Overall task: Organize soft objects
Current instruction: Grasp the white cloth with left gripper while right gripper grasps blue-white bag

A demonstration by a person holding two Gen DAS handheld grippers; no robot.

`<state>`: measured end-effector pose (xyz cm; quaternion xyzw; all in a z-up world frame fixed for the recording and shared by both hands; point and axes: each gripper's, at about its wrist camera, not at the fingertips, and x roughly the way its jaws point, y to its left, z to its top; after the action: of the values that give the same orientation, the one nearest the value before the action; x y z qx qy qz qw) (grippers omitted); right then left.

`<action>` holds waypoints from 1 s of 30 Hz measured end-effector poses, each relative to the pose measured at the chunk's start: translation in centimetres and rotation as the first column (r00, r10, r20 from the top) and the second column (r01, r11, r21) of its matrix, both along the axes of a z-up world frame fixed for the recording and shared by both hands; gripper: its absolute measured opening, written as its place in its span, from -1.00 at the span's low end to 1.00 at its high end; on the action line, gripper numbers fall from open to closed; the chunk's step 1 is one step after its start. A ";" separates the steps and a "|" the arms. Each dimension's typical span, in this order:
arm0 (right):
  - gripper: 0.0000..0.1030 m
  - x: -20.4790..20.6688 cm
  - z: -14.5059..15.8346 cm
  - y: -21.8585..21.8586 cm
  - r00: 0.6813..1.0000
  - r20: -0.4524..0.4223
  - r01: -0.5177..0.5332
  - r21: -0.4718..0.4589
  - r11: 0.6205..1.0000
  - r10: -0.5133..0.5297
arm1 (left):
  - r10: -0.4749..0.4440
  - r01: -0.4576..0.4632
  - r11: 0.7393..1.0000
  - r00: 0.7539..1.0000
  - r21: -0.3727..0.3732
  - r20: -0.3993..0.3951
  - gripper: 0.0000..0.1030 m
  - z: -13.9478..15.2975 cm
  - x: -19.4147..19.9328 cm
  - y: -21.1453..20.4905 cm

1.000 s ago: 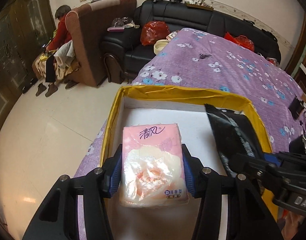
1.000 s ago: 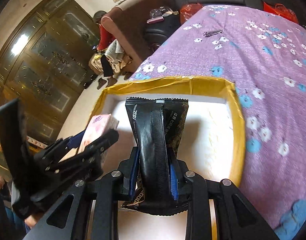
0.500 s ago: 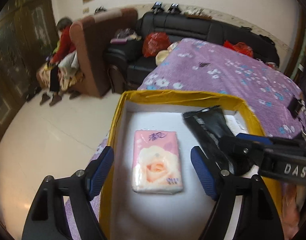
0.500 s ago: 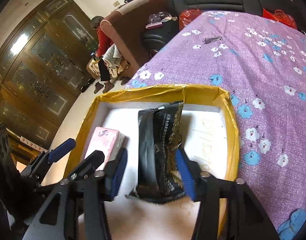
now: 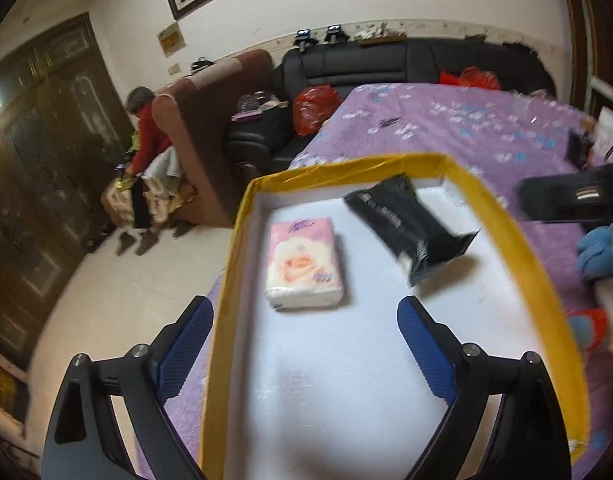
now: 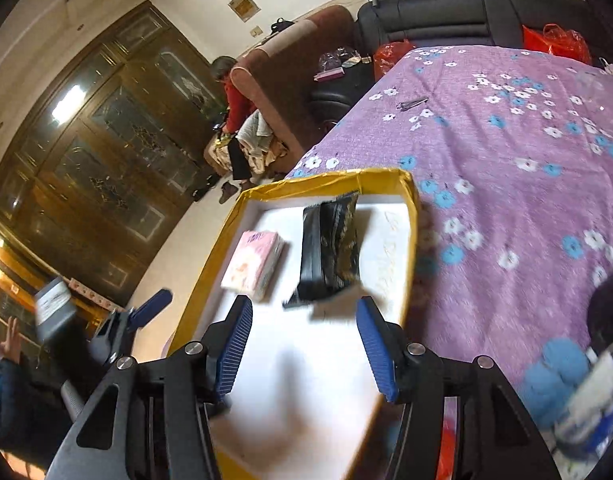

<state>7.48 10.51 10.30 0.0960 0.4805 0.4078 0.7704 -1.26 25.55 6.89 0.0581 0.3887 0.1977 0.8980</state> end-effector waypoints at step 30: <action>0.19 -2.8 -2.4 -34.4 0.895 0.085 0.413 0.209 0.886 -0.437 | -0.449 0.481 0.850 0.875 -0.215 0.181 0.83 0.8 -4.7 -23.8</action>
<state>4.64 -23.90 7.86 0.2439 0.3567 0.2771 0.8582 -6.00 1.79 7.66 0.0229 0.3285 -0.0740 0.9413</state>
